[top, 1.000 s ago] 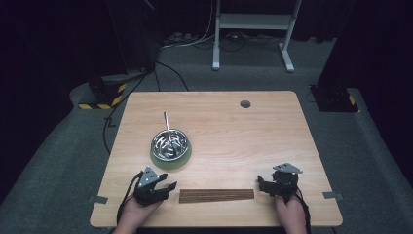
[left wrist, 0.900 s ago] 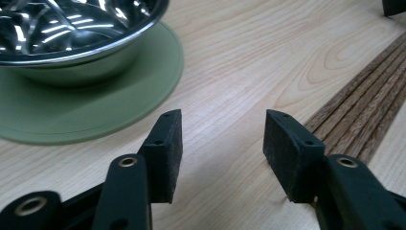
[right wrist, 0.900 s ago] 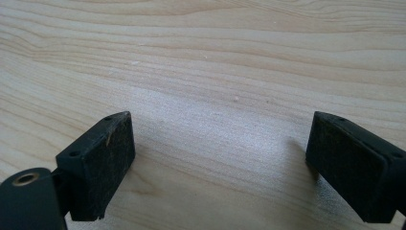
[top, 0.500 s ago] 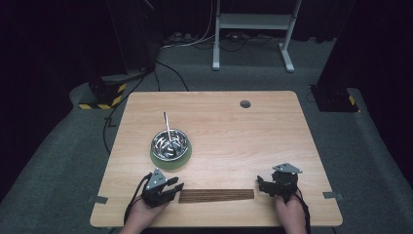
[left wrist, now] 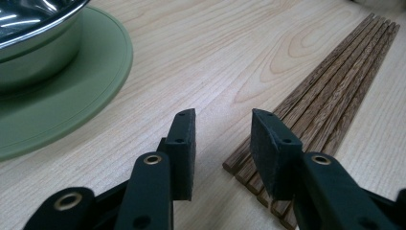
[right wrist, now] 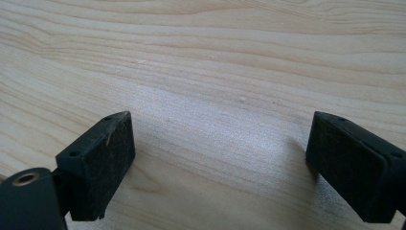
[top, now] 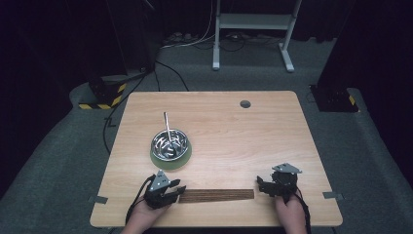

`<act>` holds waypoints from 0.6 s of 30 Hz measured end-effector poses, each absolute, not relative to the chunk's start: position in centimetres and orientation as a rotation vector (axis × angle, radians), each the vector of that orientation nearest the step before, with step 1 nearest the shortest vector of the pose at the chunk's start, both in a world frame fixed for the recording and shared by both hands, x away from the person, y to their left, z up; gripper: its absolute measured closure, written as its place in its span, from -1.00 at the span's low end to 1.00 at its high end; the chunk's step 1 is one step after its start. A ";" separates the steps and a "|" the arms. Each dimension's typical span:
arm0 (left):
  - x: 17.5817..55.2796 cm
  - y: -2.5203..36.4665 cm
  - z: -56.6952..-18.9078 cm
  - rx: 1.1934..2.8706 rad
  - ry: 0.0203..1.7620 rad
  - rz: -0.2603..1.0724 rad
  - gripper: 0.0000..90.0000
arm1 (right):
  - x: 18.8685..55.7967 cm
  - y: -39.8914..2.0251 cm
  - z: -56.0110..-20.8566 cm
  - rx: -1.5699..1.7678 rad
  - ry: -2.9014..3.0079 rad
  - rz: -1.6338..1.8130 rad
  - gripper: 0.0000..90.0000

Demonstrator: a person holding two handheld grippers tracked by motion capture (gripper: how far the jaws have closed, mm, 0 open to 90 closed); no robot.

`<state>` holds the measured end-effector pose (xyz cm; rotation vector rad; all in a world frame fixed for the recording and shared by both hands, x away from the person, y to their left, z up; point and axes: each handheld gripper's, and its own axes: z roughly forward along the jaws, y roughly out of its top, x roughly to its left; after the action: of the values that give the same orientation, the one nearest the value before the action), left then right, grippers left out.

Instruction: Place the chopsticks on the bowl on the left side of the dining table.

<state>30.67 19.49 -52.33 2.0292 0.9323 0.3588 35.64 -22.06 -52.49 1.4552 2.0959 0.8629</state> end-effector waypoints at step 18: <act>30.8 18.9 -52.6 2.064 0.967 0.393 0.45 | 35.5 -22.1 -52.4 1.450 2.129 0.862 -0.79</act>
<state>30.85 18.90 -52.56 2.0640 0.9671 0.3927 35.53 -22.06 -52.40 1.4496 2.1287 0.8616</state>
